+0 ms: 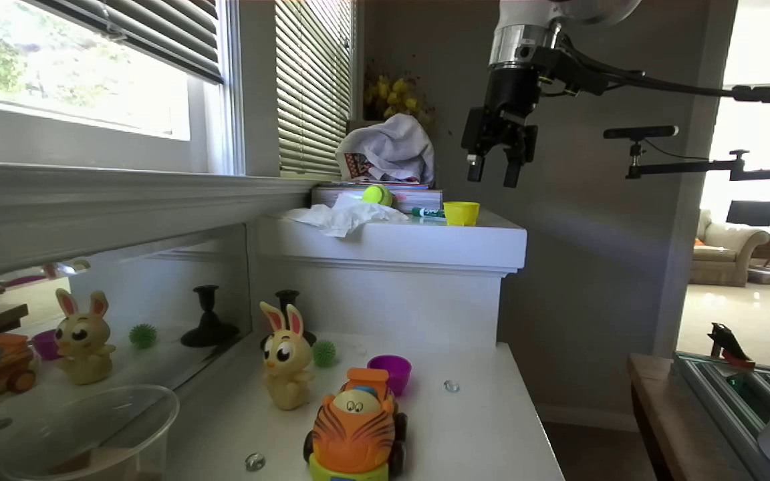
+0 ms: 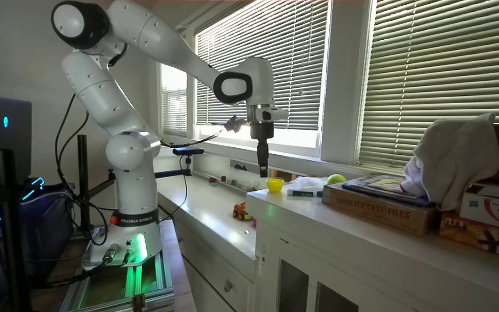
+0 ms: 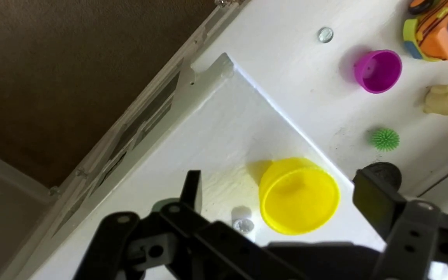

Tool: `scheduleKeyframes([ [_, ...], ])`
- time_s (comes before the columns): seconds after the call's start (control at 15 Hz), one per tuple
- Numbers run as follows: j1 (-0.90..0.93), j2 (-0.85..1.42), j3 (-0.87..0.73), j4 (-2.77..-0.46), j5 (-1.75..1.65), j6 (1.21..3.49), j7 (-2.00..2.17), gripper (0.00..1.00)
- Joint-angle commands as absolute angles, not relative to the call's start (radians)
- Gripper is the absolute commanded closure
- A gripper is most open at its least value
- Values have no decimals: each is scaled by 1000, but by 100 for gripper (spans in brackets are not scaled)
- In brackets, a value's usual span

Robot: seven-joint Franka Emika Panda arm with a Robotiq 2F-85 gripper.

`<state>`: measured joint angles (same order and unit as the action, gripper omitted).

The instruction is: Put the yellow bowl next to the purple bowl

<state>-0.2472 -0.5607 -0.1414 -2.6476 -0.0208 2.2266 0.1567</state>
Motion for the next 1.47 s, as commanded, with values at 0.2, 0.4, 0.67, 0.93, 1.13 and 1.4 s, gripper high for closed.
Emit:
scheduleKeyframes([
  [0.2, -224, -461, -167, -2634, 1, 2329, 87, 0],
  [0.4, -209, -428, -170, -2629, 10, 2369, 61, 0],
  [0.67, -185, -408, -171, -2617, 22, 2380, 29, 0],
  [0.93, -177, -405, -174, -2604, 18, 2377, 9, 0],
  [1.13, -173, -391, -181, -2597, 23, 2390, -14, 0],
  [1.4, -164, -372, -188, -2585, 36, 2394, -37, 25],
])
